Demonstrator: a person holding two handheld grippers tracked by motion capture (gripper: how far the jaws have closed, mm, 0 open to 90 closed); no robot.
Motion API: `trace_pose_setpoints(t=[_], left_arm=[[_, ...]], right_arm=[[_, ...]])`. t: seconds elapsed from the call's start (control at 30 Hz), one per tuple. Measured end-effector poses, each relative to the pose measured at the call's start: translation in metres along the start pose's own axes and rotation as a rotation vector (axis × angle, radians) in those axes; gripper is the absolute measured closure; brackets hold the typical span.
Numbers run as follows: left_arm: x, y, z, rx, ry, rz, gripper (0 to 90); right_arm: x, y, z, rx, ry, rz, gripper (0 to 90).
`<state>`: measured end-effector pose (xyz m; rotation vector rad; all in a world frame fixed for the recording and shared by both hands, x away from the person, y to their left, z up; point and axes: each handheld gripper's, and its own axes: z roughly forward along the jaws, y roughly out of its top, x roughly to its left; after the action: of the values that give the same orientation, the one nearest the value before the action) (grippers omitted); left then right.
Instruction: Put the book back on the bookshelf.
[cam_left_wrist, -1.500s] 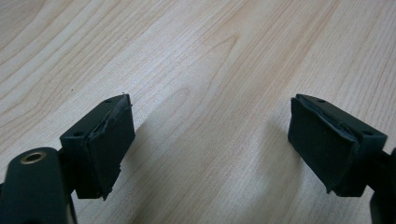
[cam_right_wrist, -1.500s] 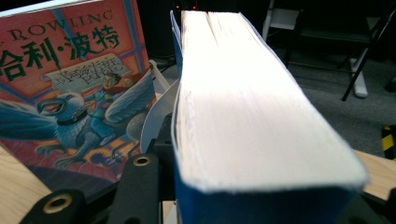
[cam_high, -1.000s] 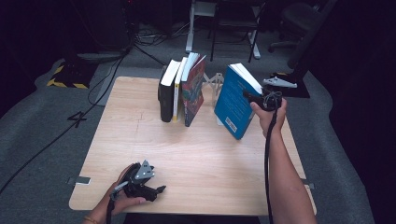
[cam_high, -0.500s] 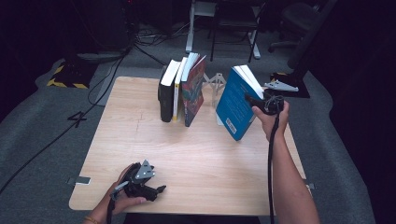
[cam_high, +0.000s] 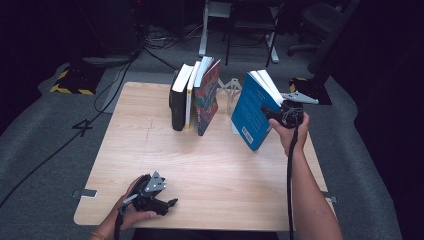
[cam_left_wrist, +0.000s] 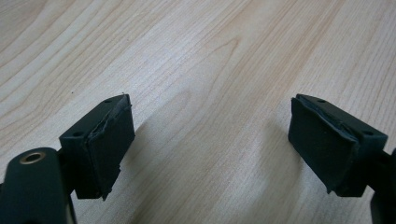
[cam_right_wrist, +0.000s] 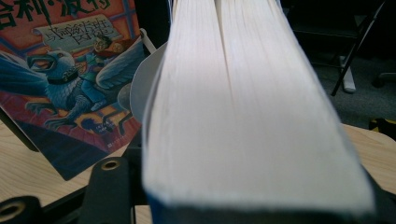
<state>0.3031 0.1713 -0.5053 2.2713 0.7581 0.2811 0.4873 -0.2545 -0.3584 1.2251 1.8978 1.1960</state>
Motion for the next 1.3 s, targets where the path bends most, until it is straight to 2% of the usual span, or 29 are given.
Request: trace_pose_setpoints(t=[0.1, 0.2, 0.37, 0.47, 0.63, 0.7, 0.9, 0.97, 1.0, 1.13, 1.2, 1.3], left_arm=[[0.0, 0.0, 0.0, 0.0, 0.0, 0.0, 14.9], [0.0, 0.0, 0.0, -0.001, 0.0, -0.002, 14.9], [0.0, 0.0, 0.0, 0.0, 0.001, -0.003, 14.9], [0.0, 0.0, 0.0, -0.001, 0.001, -0.003, 14.9], [0.0, 0.0, 0.0, 0.0, 0.001, -0.003, 14.8], [0.0, 0.0, 0.0, 0.0, 0.002, -0.007, 14.9], [0.0, 0.001, 0.001, 0.001, 0.002, -0.007, 14.8], [0.0, 0.001, 0.001, 0.001, 0.002, -0.007, 14.8], [0.0, 0.001, 0.001, 0.001, 0.002, -0.007, 14.8], [0.0, 0.001, 0.001, 0.001, 0.002, -0.007, 14.8], [0.0, 0.001, 0.001, 0.001, 0.002, -0.007, 14.8], [0.0, 0.001, 0.001, 0.001, 0.001, -0.007, 14.8]], right_arm=[[-0.001, -0.009, -0.003, -0.007, 0.008, -0.004, 41.0], [-0.003, -0.017, -0.006, -0.017, 0.023, 0.011, 40.5], [-0.003, -0.031, -0.01, -0.023, 0.034, -0.014, 40.4], [-0.004, -0.04, -0.012, -0.029, 0.046, -0.001, 40.5], [-0.002, -0.055, -0.011, -0.003, 0.052, -0.026, 41.6], [-0.001, -0.063, -0.008, 0.01, 0.072, -0.031, 43.1], [0.003, -0.092, 0.005, 0.045, 0.076, -0.073, 50.6], [0.002, -0.1, 0.01, 0.05, 0.102, -0.075, 53.4], [0.002, -0.103, 0.011, 0.034, 0.111, -0.073, 56.7], [0.002, -0.11, 0.017, 0.012, 0.125, -0.054, 57.5], [0.004, -0.11, 0.019, 0.013, 0.112, -0.064, 58.4], [0.007, -0.109, 0.022, 0.004, 0.091, -0.037, 59.6]])
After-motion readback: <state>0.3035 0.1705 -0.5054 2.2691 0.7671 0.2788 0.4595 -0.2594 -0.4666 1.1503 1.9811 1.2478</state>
